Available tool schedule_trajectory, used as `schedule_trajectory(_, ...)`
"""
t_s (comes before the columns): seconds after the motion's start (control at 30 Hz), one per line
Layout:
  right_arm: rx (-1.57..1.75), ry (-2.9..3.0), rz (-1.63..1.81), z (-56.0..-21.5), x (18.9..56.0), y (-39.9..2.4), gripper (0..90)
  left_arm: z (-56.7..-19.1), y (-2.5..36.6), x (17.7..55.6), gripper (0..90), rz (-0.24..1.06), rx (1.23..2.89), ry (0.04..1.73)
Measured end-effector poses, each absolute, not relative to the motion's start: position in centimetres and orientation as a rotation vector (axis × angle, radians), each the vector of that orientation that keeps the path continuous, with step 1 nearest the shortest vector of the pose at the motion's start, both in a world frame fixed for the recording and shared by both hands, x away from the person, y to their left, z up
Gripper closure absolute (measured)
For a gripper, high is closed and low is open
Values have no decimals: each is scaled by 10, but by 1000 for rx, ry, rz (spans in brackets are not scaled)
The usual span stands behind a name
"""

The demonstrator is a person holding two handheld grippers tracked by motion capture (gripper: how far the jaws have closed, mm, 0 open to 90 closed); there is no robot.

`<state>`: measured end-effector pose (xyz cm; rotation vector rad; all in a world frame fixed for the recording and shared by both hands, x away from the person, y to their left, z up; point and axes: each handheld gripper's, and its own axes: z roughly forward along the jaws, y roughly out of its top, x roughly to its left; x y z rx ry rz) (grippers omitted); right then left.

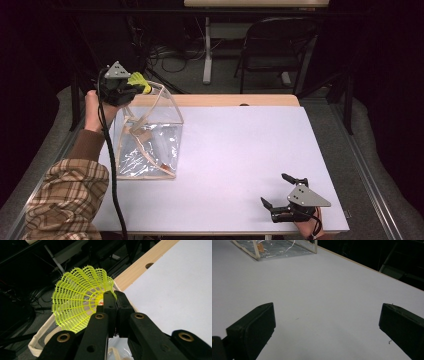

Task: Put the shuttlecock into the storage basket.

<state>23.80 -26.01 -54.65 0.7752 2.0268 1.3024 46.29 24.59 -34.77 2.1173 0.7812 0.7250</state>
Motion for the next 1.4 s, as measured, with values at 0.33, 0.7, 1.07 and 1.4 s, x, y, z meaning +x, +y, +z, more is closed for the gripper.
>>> schedule_trajectory(0.33,777,2030,1300,-547,238,-260,3,-354,246,466,888,712,2127,797)
schedule_trajectory(0.7,778,2031,1299,-547,238,-261,3,-365,245,474,888,693,2146,818)
schedule_trajectory(1.07,778,2032,1294,-546,238,-261,3,-371,244,478,888,674,2150,830)
schedule_trajectory(1.4,780,2033,1293,-547,238,-261,4,-378,245,482,888,653,2157,853)
